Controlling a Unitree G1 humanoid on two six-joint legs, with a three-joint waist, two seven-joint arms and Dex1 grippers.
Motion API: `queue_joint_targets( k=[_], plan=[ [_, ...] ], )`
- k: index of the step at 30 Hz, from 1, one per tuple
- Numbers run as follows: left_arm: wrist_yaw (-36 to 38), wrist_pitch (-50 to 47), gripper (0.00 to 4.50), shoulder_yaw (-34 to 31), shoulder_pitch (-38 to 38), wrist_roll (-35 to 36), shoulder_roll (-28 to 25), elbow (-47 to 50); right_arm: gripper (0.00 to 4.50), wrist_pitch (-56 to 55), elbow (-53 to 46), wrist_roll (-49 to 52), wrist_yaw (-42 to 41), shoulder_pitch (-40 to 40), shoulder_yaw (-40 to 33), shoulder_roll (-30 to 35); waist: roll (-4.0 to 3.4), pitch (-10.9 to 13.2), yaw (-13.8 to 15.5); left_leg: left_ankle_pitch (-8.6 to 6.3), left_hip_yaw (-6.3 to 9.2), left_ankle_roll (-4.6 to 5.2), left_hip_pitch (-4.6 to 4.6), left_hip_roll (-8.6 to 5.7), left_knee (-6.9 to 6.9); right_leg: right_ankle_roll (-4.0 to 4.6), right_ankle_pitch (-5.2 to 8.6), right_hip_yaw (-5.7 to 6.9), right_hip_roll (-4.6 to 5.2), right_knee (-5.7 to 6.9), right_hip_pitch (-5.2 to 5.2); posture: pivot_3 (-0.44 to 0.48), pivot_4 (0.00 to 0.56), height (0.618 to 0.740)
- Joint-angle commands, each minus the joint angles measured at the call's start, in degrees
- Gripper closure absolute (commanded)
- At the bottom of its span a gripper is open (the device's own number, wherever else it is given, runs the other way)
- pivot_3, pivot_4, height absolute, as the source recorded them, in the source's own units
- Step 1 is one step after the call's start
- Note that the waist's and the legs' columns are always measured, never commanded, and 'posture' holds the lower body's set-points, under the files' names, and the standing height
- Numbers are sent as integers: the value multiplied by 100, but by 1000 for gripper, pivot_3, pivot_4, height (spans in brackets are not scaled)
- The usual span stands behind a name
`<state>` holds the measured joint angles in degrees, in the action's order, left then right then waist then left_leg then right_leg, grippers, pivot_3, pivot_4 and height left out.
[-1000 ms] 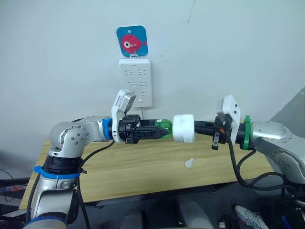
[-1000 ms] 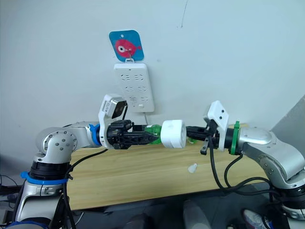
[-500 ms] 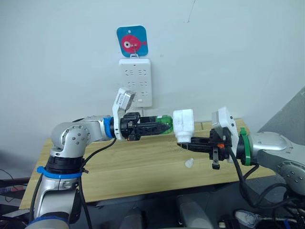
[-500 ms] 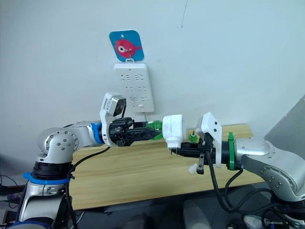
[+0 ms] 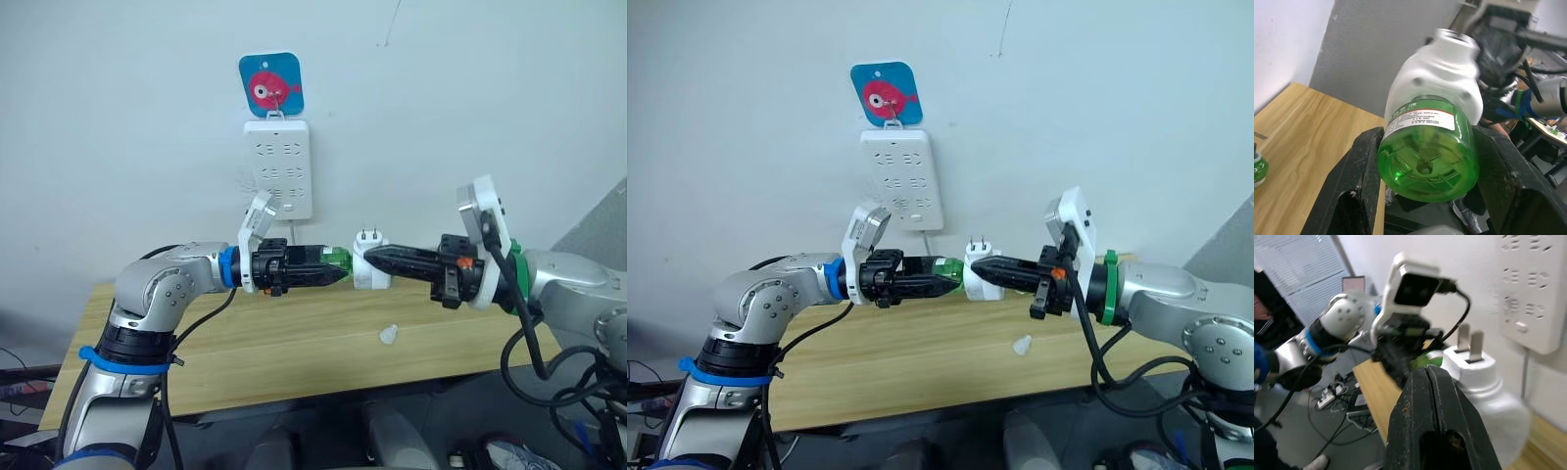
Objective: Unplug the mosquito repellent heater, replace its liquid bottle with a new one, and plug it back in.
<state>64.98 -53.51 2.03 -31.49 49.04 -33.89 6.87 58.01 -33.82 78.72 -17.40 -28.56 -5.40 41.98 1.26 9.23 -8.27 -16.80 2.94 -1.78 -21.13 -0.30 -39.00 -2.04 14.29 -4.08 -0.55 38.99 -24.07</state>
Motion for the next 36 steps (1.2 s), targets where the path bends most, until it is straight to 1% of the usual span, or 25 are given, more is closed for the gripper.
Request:
queue_joint_targets(
  k=[1,3,5,7,9,12,16,17,19,20,21,23,29,32,36],
  plan=[
    [212,-16,2112,-45,32,148,-88,275,4500,-195,353,569,704,-241,-248,-221,0,0,-3,0,0,0,0,2,0,0,0,-1,-1,0,0,-187,104,740],
    [210,-6,2112,-57,62,119,-89,224,4500,-297,610,900,1195,-384,-396,-304,0,0,-3,0,0,0,-2,2,0,0,0,-3,-2,0,0,-187,104,740],
    [208,-25,2112,-74,84,130,-89,200,4500,-391,947,1008,1829,-502,-546,-335,0,0,-3,0,0,0,-4,1,0,0,0,-3,-1,0,-1,-187,105,740],
    [203,-63,2112,-94,92,163,-81,179,4500,-389,1295,534,2458,-519,-651,-250,1,0,0,0,-2,0,-6,-1,0,0,0,-5,0,-2,-1,-187,105,740],
    [223,-95,2112,-109,91,176,-92,143,4500,-335,1330,-65,2859,-437,-674,-84,0,0,12,0,-7,0,-10,-1,0,0,0,-4,0,-4,-2,-191,110,740],
    [266,-121,2112,-114,89,162,-115,124,4500,-116,1234,-103,3053,-388,-619,4,0,0,11,0,-10,0,-23,-1,1,-1,1,-3,-1,-4,-14,-191,110,740],
    [304,-133,2112,-127,82,144,-132,110,4500,-72,859,-467,2459,-307,-503,224,0,0,-10,-1,-9,1,-29,7,4,-1,1,-3,-8,-4,-22,-193,114,740],
    [327,-139,2112,-111,80,134,-149,109,4500,-68,662,-313,1931,-311,-523,309,0,0,-9,-1,-9,1,-30,8,4,-1,1,-1,-10,-4,-22,-193,114,740],
    [356,-146,2112,-91,78,122,-171,109,4500,-67,427,-156,1236,-308,-543,423,0,0,-9,-1,-8,1,-29,8,4,-1,1,1,-11,-4,-22,-193,114,740],
    [385,-155,2112,-77,74,125,-190,114,4500,47,193,107,618,-363,-548,624,-1,1,-8,-1,-8,1,-28,10,4,-1,1,0,-13,-4,-21,-194,117,740],
    [404,-160,2112,-70,70,127,-201,118,4500,121,51,255,209,-396,-551,766,-6,4,-3,-1,-7,2,-28,9,4,-2,1,0,-13,-5,-20,-194,117,740],
    [464,-167,2112,-31,56,116,-221,137,4500,291,-2,881,-169,-507,-501,932,-5,4,-5,-1,-6,2,-26,9,4,-2,1,5,-12,-9,-16,-197,119,740],
    [491,-259,2112,-13,4,159,-191,203,4500,260,116,887,-139,-731,-71,814,-3,3,-5,-1,-10,2,-8,8,3,-2,1,2,-13,-10,-4,-197,120,740],
    [493,-331,2112,-3,-26,216,-161,286,4500,260,228,753,-71,-869,199,619,-3,3,-9,-1,-11,2,-3,9,3,-2,1,0,-13,-8,-5,-195,120,740],
    [478,-432,2112,-28,-51,292,-127,371,4500,279,330,543,-97,-929,384,474,-3,3,-2,-2,-8,2,-8,10,4,-3,2,0,-14,-10,-7,-195,120,740]
  ],
)
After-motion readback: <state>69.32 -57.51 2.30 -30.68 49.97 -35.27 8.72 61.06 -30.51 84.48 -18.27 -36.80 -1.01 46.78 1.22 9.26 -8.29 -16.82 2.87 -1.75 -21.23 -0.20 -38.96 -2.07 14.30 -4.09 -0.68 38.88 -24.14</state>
